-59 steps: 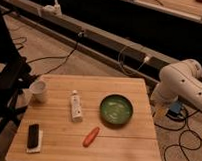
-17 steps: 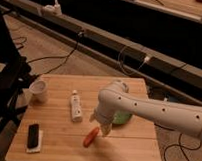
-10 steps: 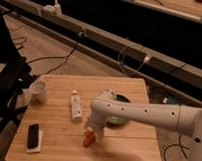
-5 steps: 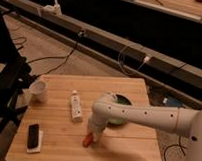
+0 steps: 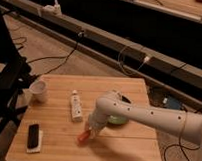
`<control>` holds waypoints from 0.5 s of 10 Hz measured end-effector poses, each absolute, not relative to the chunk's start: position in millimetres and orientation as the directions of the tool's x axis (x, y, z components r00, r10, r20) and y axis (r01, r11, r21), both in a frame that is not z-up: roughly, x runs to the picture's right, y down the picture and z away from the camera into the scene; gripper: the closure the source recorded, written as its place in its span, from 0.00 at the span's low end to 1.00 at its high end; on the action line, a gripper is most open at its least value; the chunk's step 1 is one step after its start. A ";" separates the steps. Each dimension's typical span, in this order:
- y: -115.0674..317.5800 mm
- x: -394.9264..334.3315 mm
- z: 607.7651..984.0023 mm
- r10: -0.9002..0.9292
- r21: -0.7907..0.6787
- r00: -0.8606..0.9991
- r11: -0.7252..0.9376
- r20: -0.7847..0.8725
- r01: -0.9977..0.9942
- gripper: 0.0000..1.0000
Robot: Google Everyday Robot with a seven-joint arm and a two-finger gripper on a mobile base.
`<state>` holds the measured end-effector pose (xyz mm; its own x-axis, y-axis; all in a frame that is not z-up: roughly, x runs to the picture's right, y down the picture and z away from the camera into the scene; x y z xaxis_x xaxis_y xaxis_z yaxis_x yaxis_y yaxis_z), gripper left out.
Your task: Place the pepper in the ceramic cup
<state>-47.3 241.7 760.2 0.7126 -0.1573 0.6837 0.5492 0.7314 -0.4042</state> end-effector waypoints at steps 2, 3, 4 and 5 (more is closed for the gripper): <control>204.3 -62.2 745.0 -0.108 -0.334 0.664 0.798 0.740 0.501 0.93; 186.1 -67.4 740.9 -0.093 -0.306 0.646 0.823 0.757 0.478 0.93; 161.8 -71.7 739.0 -0.083 -0.279 0.635 0.849 0.768 0.449 0.93; 138.1 -74.7 738.5 -0.081 -0.256 0.632 0.869 0.771 0.424 0.93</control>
<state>-74.7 138.1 738.5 0.6322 -0.0813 0.7705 0.4242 0.8685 -0.2564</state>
